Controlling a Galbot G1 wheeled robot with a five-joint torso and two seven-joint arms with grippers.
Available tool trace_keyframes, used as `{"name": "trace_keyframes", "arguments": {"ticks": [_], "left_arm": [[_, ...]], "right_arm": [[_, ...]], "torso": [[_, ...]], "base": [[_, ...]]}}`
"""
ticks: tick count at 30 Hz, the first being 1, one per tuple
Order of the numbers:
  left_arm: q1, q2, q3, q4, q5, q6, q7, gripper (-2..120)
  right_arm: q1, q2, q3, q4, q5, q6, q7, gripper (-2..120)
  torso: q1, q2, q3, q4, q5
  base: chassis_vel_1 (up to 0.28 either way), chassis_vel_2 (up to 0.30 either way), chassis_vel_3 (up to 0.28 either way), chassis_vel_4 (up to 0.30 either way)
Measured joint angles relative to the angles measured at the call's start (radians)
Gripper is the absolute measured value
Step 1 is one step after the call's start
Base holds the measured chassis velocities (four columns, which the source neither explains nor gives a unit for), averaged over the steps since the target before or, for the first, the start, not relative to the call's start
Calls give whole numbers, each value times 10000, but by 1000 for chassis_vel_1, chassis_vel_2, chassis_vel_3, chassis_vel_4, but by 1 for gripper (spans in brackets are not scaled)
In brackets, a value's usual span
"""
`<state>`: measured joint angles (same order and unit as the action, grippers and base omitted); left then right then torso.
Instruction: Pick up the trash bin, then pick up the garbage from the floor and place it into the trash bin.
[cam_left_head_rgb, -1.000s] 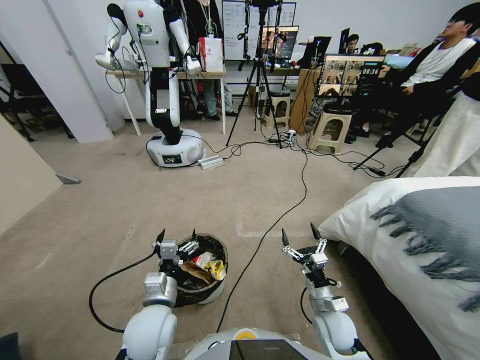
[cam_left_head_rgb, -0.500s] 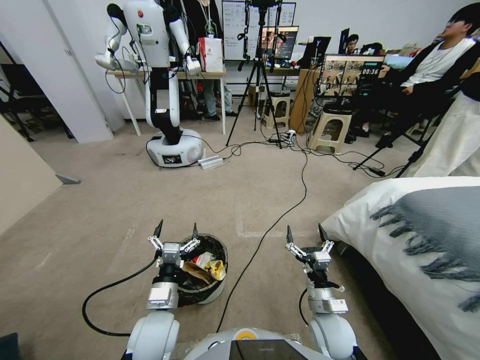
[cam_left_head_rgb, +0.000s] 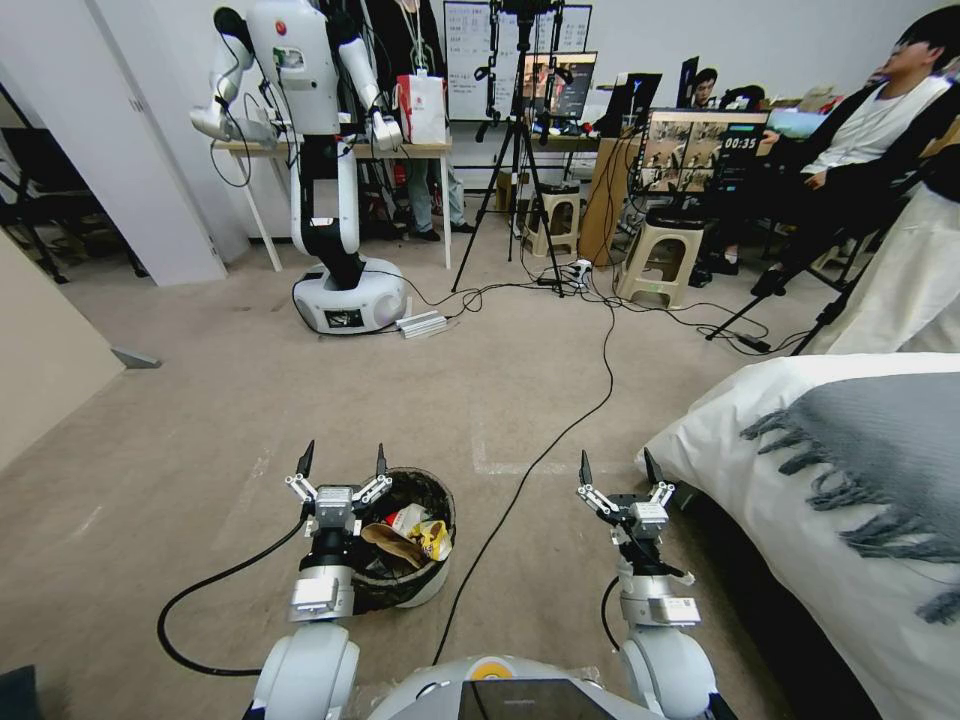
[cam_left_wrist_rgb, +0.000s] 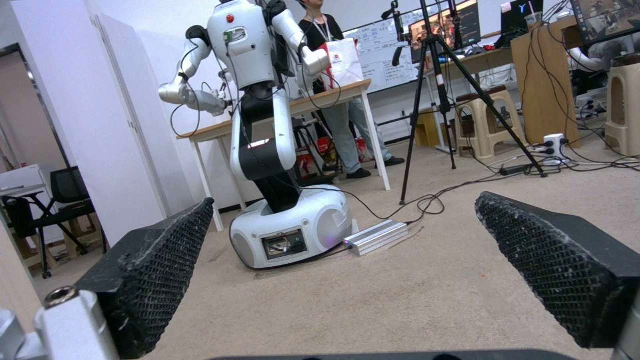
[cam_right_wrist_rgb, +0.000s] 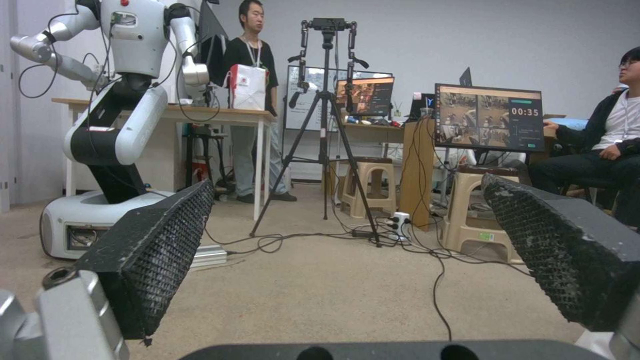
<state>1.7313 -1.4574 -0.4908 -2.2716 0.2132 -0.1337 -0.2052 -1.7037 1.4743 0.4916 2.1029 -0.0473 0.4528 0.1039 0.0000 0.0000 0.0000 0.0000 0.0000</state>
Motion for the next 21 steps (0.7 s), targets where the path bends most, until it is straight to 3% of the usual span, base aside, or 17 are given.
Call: {"name": "trace_keyframes", "arguments": {"ticks": [21], "left_arm": [[-2, 0, -2, -4, -23, 35, 5, 100]], "right_arm": [[5, -4, 1, -10, 14, 3, -15, 100]], "torso": [[0, 0, 0, 0, 0]], "base": [[0, 0, 0, 0]]}}
